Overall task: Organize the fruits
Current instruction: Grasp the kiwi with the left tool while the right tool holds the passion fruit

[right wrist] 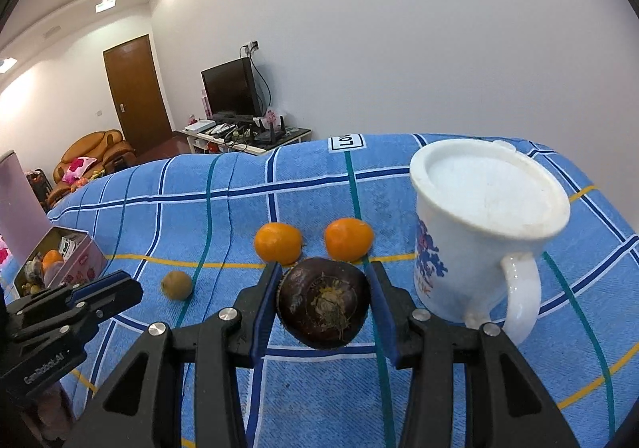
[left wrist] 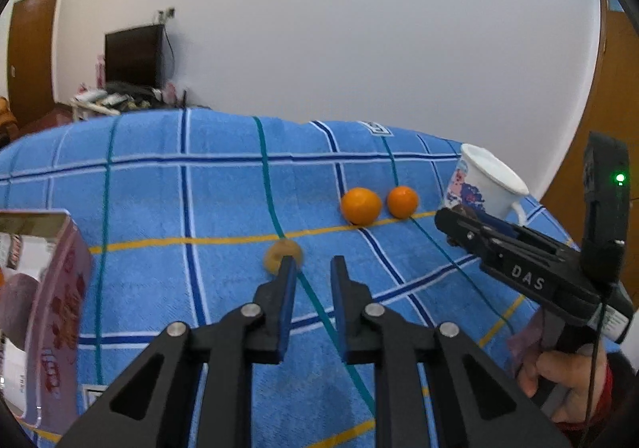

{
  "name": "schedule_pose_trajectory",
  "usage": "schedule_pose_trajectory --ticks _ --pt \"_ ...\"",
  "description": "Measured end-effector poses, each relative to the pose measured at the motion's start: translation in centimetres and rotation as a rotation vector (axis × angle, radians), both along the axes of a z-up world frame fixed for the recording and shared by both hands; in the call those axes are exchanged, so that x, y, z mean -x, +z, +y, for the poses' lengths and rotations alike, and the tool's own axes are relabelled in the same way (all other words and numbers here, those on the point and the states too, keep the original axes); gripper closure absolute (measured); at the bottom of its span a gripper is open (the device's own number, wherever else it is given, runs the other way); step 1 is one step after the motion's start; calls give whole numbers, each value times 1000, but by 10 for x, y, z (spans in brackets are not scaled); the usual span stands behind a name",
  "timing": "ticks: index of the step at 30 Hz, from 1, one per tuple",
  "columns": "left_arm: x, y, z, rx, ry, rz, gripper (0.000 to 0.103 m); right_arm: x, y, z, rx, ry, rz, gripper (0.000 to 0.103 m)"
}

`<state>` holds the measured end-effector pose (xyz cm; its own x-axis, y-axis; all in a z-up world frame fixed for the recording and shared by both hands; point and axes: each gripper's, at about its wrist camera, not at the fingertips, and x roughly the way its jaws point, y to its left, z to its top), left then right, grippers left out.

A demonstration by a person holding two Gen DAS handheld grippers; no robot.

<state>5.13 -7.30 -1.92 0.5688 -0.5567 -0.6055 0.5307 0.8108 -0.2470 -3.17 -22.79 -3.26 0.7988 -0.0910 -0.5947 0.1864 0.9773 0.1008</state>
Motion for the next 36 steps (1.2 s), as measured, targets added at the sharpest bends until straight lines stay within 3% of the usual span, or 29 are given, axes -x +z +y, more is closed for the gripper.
schedule_pose_trajectory --ticks 3,4,6,8,13,15,17,23,36 --pt "-10 -5 -1 -13 19 49 76 -1 -1 -5 -22 -2 11 58" --pt "-11 -5 -4 -19 26 44 73 -2 -2 -6 -26 -2 13 58" --pt "-14 -3 -10 -64 59 7 54 -3 -2 -5 -31 0 16 58" --pt "-20 -1 -21 -138 92 -31 50 -3 -2 -6 -33 1 17 58" --pt "-41 -14 -47 -263 101 -11 51 -6 -3 -5 -33 10 23 57" --pt "-49 -23 -58 -303 78 37 73 -7 -3 -5 -35 11 23 57" --pt "-53 -28 -63 -335 76 55 74 -8 -4 -5 -37 11 25 57" --pt "-52 -24 -54 -312 112 39 74 -9 -5 -6 -41 6 32 57" --pt "0 -5 -37 -315 168 -145 74 5 1 4 25 -38 -8 57"
